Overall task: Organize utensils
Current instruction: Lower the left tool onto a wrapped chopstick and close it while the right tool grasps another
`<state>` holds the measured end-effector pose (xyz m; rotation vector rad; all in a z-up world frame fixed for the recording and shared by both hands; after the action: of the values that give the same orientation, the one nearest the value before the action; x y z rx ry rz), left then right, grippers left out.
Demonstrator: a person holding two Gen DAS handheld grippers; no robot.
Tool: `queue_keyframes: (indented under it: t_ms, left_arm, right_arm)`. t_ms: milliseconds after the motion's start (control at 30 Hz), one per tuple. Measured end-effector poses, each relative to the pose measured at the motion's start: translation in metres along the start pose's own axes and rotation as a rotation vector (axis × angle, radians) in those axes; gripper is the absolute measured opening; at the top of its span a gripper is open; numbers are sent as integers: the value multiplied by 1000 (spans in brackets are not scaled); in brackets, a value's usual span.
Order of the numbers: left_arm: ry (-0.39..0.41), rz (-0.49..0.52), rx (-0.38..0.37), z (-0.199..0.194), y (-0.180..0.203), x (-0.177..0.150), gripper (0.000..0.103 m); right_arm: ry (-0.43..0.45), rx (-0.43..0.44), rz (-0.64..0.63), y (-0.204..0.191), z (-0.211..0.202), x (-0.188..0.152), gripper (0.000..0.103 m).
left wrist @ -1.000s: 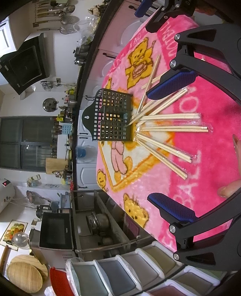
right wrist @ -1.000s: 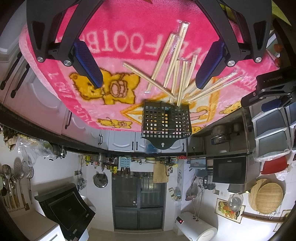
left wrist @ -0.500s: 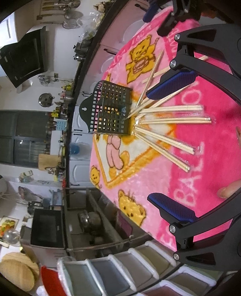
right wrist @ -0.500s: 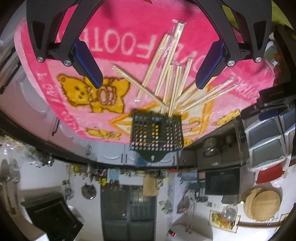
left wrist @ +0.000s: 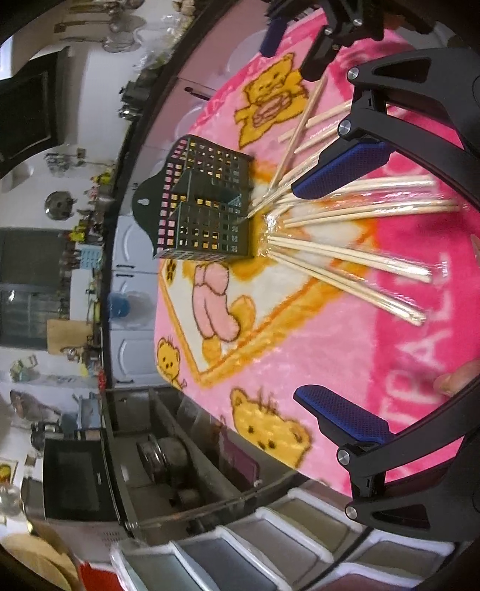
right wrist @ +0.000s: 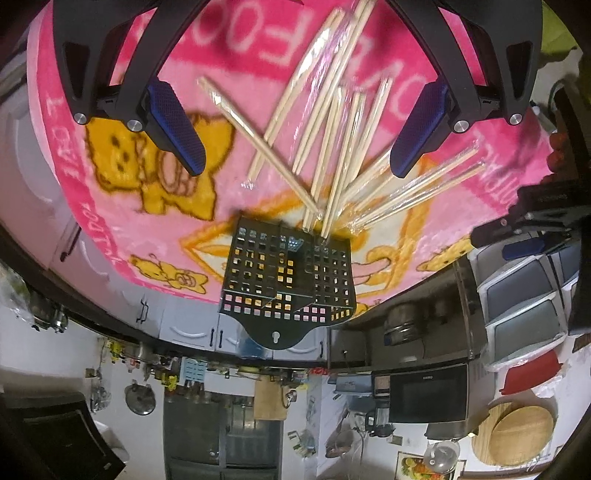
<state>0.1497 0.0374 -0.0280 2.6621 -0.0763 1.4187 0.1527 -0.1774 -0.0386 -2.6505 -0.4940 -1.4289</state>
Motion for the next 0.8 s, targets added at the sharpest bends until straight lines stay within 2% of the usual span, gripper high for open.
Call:
queue_keyframes:
  t_ms: [167, 333, 467, 500, 667, 800]
  left_arm:
    - [-49, 42, -30, 28, 5, 7, 93]
    - [-123, 44, -86, 57, 5, 14, 93]
    - [-188, 53, -103, 82, 4, 13, 91]
    - [-202, 53, -107, 87, 5, 13, 89]
    - [-296, 44, -134, 117, 2, 6, 60]
    - [-346, 47, -171, 130, 3, 3, 45]
  right_arm:
    - [-50, 11, -27, 4, 27, 12, 96]
    - [-94, 16, -60, 6, 52, 19, 84]
    - [-142, 36, -75, 6, 71, 19, 74]
    - [-154, 48, -79, 7, 76, 19, 70]
    - [-192, 93, -98, 8, 91, 16, 52]
    - [-230, 127, -124, 5, 101, 11, 45]
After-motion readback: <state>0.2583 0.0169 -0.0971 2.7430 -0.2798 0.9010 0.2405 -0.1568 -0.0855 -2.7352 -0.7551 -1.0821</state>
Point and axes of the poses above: each gripper's, at about its wrist camera, not at the fingertips, and z roughly the way its jaws point, y to its right, x to its top, the point moved 7 cm from there along z, roughly the way its jaws point, and after that the axes turned 5 degrees about -x, right-handed, at the moved point
